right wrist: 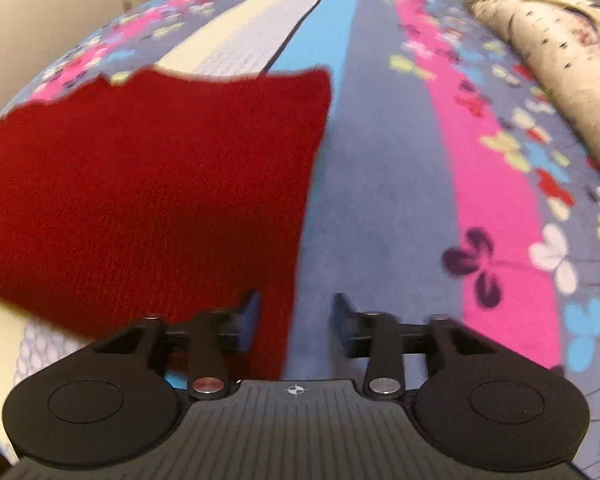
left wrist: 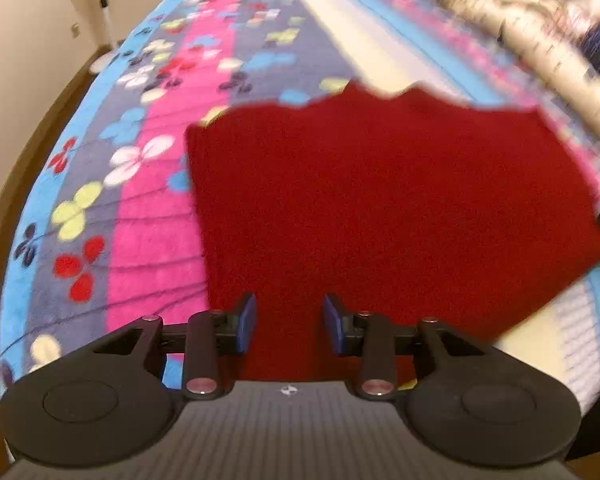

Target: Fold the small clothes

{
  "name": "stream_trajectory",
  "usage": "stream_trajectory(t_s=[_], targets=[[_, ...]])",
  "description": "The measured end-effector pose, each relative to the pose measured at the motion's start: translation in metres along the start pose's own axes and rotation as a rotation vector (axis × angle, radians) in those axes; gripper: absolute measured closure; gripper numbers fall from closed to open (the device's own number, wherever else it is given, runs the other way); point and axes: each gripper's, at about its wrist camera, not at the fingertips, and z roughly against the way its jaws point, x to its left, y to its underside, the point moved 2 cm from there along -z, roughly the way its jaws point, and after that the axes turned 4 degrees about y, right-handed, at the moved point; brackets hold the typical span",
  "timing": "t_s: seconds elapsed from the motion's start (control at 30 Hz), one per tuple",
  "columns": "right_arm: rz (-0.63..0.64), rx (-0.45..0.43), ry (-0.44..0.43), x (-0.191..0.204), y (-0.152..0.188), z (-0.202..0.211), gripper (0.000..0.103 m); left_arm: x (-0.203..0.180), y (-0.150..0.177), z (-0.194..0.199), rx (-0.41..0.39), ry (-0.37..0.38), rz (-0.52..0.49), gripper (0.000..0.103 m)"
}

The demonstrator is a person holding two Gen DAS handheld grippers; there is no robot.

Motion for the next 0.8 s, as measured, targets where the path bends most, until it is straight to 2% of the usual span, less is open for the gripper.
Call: stream_trajectory(t_s=[0.1, 0.17, 0.2, 0.33, 0.37, 0.47, 0.53, 0.8], targets=[[-0.156, -0.152, -0.066, -0.020, -0.007, 0.027, 0.062, 0.009, -0.004, 0.025, -0.170, 0.075, 0.057, 0.058], [-0.227, -0.181, -0.033, -0.033, -0.007, 0.032, 0.059, 0.015, -0.005, 0.038, -0.241, 0.071, 0.113, 0.037], [-0.252, -0.178, 0.006, -0.038, -0.005, 0.032, 0.058, 0.017, -0.006, 0.041, -0.257, 0.048, 0.129, 0.035], [-0.306, -0.160, 0.047, -0.046, 0.006, 0.036, 0.054, 0.016, -0.009, 0.039, -0.246, -0.079, 0.112, 0.030], [-0.300, -0.162, 0.057, -0.045, 0.005, 0.035, 0.054, 0.017, -0.010, 0.037, -0.238, -0.087, 0.110, 0.028], [-0.270, -0.165, 0.083, -0.044, 0.004, 0.033, 0.054, 0.022, -0.011, 0.035, -0.240, -0.097, 0.118, 0.027], [-0.271, -0.162, 0.093, -0.048, -0.009, 0.025, 0.054, 0.026, -0.011, 0.035, -0.244, -0.093, 0.130, 0.026], [-0.278, -0.146, 0.116, -0.051, -0.004, 0.027, 0.054, 0.025, -0.011, 0.035, -0.243, -0.077, 0.134, 0.025]])
